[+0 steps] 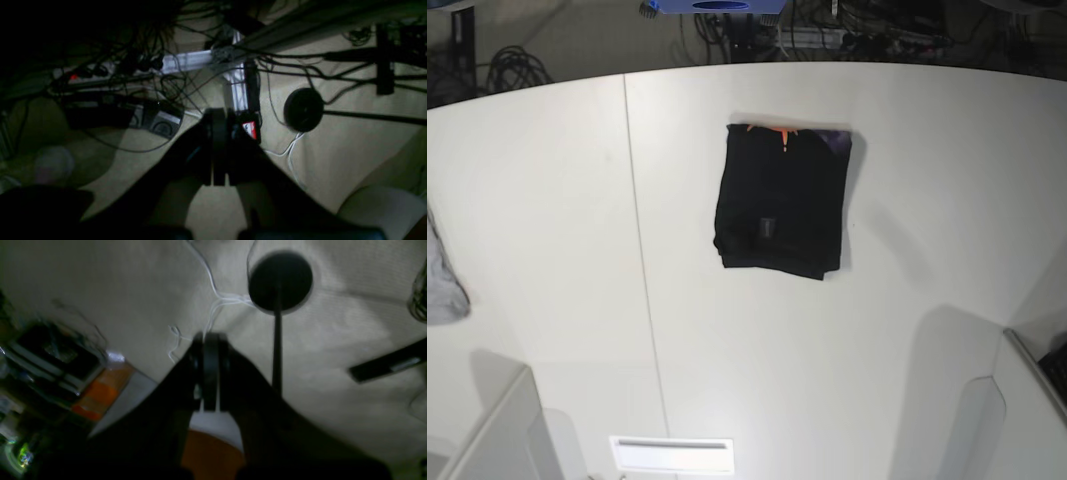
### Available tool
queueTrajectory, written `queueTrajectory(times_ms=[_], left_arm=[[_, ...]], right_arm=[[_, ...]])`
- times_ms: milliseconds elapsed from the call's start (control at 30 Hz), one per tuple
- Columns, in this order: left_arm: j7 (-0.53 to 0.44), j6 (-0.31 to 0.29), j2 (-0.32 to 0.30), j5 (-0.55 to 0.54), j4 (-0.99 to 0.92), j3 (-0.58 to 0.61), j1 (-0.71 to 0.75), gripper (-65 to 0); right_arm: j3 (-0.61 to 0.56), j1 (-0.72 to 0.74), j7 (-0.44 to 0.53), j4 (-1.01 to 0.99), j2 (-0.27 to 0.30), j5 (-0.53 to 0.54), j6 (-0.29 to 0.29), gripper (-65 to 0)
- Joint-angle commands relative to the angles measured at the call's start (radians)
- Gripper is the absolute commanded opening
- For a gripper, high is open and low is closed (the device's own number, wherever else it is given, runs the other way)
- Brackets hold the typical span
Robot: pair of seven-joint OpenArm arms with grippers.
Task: Fold the T-shirt properly
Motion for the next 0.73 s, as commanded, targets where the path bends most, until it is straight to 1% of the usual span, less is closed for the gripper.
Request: queueTrajectory(times_ms=[0, 133, 167, 267, 333, 433, 500, 567, 700], left_arm=[[-0.012, -0.01, -0.013, 0.022, -0.037, -0.002, -0.018, -65.0], [-0.01, -0.01, -0.013, 0.138, -0.197, -0.002, -0.139, -65.0], [-0.01, 0.006, -0.013, 0.187, -0.229, -0.002, -0.165, -65.0], [0.004, 0.088, -0.012, 0.319, -0.304, -0.004, -0.228, -65.0], [0.07, 0.143, -0.01, 0.376, -0.353, -0.008, -0.277, -65.0], [0.16, 0.209, 0.022, 0.393, -0.364, -0.004, -0.316, -65.0], [0.182, 0.24, 0.031, 0.395, -0.364, -0.004, -0.323, -65.0], [0.182, 0.252, 0.038, 0.395, -0.363, -0.004, -0.334, -65.0], [0.182, 0.252, 0.041, 0.395, -0.364, -0.004, -0.351, -65.0]], right_arm=[[-0.001, 0.0, 0.005, -0.043, -0.02, 0.017, 0.008, -65.0], [-0.007, 0.123, 0.105, -0.303, -0.086, 0.156, 0.008, -65.0], [-0.009, 0.156, 0.135, -0.379, -0.101, 0.187, 0.008, -65.0], [-0.01, 0.249, 0.238, -0.593, -0.133, 0.235, 0.008, -65.0], [-0.004, 0.302, 0.333, -0.726, -0.153, 0.238, 0.008, -65.0], [-0.002, 0.362, 0.459, -0.863, -0.161, 0.244, 0.008, -65.0], [-0.002, 0.385, 0.522, -0.913, -0.161, 0.244, 0.008, -65.0], [-0.002, 0.399, 0.559, -0.936, -0.161, 0.244, 0.008, -65.0], [-0.002, 0.407, 0.57, -0.939, -0.159, 0.244, 0.008, -65.0]])
